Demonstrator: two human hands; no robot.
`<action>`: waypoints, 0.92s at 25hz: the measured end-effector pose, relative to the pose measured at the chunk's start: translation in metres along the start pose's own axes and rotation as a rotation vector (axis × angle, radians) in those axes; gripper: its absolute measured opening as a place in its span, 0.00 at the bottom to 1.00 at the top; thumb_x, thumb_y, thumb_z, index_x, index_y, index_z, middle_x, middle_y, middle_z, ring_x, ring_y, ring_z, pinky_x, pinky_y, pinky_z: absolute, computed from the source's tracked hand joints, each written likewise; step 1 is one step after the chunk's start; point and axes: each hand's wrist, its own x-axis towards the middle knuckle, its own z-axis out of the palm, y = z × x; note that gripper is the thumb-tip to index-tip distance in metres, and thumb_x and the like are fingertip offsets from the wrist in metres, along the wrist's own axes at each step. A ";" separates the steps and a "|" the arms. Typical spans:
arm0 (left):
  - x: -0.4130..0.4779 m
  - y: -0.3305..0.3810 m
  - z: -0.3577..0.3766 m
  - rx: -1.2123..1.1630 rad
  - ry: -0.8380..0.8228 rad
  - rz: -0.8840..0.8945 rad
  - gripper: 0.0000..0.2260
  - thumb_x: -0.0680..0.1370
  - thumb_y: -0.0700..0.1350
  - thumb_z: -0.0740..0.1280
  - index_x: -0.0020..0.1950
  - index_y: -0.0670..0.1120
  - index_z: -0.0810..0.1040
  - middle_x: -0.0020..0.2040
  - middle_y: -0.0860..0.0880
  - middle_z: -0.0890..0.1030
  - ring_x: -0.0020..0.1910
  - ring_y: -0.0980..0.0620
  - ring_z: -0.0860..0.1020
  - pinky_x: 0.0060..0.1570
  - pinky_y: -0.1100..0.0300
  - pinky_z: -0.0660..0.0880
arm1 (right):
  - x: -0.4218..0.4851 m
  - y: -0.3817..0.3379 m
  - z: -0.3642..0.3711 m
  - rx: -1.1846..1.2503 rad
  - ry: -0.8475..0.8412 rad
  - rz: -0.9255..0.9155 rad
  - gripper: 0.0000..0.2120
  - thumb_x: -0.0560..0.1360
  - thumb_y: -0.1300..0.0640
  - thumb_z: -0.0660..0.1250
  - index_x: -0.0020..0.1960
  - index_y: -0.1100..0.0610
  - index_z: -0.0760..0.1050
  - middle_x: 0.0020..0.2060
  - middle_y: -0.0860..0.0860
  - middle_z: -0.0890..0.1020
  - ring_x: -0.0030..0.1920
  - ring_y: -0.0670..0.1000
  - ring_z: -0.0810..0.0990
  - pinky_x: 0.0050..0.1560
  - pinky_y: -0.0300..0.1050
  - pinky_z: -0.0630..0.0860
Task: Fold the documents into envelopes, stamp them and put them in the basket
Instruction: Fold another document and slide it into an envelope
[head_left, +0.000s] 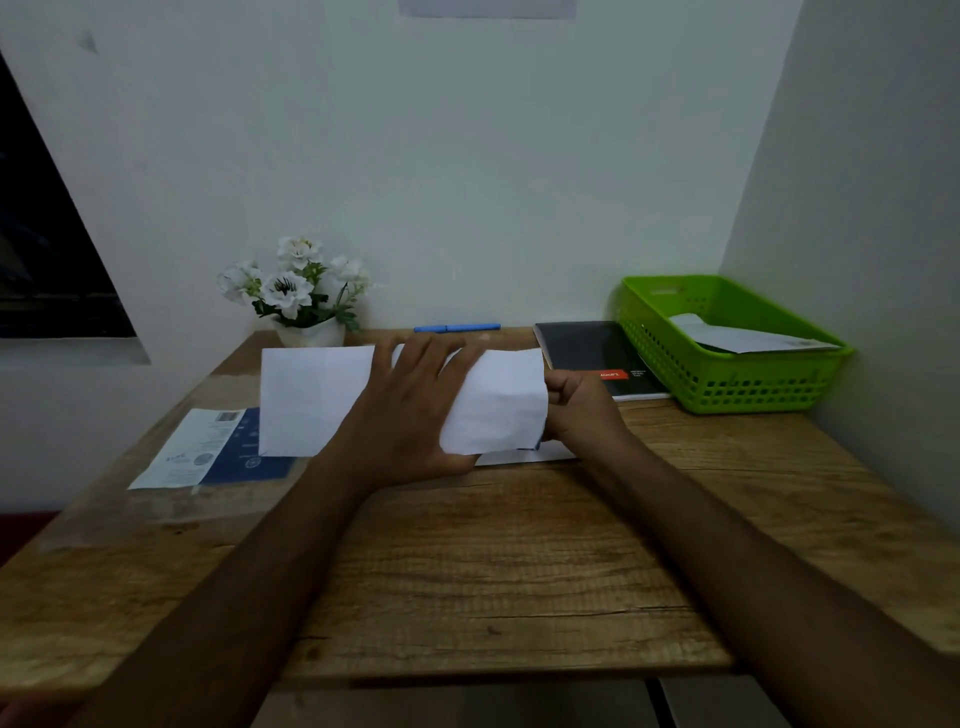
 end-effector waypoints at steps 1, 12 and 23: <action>0.000 0.000 -0.001 -0.002 0.008 0.002 0.43 0.63 0.67 0.66 0.73 0.46 0.63 0.66 0.46 0.70 0.63 0.47 0.67 0.63 0.45 0.60 | 0.001 0.001 0.000 0.009 0.015 0.007 0.11 0.75 0.66 0.68 0.54 0.54 0.82 0.35 0.38 0.83 0.36 0.43 0.85 0.31 0.37 0.79; -0.010 -0.028 -0.010 -0.012 0.050 -0.076 0.42 0.62 0.61 0.71 0.70 0.44 0.66 0.62 0.44 0.74 0.61 0.44 0.70 0.61 0.45 0.63 | 0.003 0.012 -0.035 -0.502 0.095 -0.052 0.06 0.71 0.46 0.73 0.46 0.46 0.82 0.41 0.40 0.83 0.41 0.41 0.80 0.44 0.45 0.77; -0.019 -0.046 -0.009 -0.094 0.053 -0.147 0.40 0.61 0.58 0.72 0.69 0.43 0.67 0.61 0.43 0.74 0.60 0.44 0.71 0.62 0.45 0.63 | 0.002 0.012 -0.044 -0.726 -0.199 0.176 0.39 0.60 0.40 0.79 0.66 0.53 0.75 0.61 0.49 0.78 0.55 0.48 0.77 0.53 0.45 0.76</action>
